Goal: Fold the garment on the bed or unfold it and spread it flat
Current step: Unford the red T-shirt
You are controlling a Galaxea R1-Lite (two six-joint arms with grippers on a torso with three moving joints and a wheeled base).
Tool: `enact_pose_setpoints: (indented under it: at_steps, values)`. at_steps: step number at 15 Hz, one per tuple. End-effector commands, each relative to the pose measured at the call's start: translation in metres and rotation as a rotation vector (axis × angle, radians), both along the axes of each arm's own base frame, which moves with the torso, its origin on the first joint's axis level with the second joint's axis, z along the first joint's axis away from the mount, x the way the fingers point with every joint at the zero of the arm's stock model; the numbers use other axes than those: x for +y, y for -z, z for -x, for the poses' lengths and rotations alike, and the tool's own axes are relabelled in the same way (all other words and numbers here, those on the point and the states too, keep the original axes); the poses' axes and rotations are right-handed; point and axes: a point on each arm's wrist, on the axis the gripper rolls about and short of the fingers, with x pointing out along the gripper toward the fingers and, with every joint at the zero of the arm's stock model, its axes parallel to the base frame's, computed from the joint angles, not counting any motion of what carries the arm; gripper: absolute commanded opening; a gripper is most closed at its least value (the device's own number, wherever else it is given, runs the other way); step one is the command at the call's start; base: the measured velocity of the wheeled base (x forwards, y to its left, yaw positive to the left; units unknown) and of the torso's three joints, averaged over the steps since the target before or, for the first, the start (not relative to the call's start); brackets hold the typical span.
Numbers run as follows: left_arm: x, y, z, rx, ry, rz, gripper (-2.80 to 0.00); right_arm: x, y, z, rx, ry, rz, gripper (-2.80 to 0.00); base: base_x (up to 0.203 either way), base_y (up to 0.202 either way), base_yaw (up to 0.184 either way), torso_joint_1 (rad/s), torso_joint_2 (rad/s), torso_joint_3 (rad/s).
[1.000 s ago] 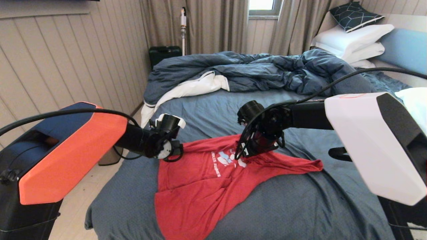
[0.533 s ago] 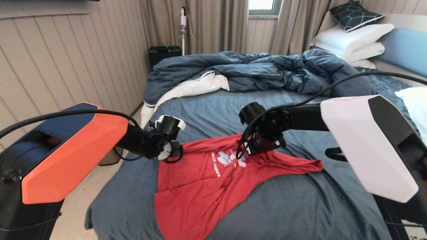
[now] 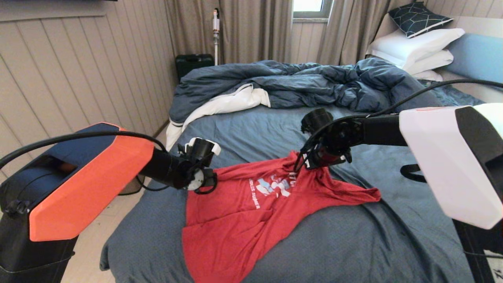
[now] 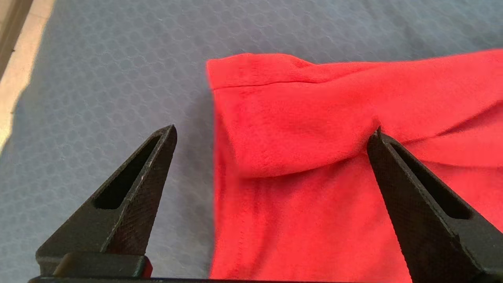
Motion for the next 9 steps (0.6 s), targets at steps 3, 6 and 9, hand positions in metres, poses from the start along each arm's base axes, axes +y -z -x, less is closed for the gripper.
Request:
enact_pose_setpoints:
  at_steps: [3, 6, 9]
  values:
    - [-0.001, 0.001, 0.001, 0.001, -0.001, 0.001, 0.00, -0.064, -0.001, -0.018, -0.043, 0.134, 0.000, -2.80, 0.000, 0.000, 0.000, 0.000, 0.00, 0.000]
    - [-0.002, 0.006, 0.000, 0.010, -0.002, -0.005, 0.00, -0.104, 0.004, -0.024, -0.038, 0.210, 0.007, -2.80, 0.000, 0.000, 0.000, 0.000, 0.00, 0.000]
    - [-0.003, 0.016, -0.003, 0.025, -0.002, -0.013, 0.00, -0.112, 0.002, -0.014, -0.015, 0.234, -0.005, -2.80, 0.000, 0.000, 0.000, 0.000, 0.00, 0.000]
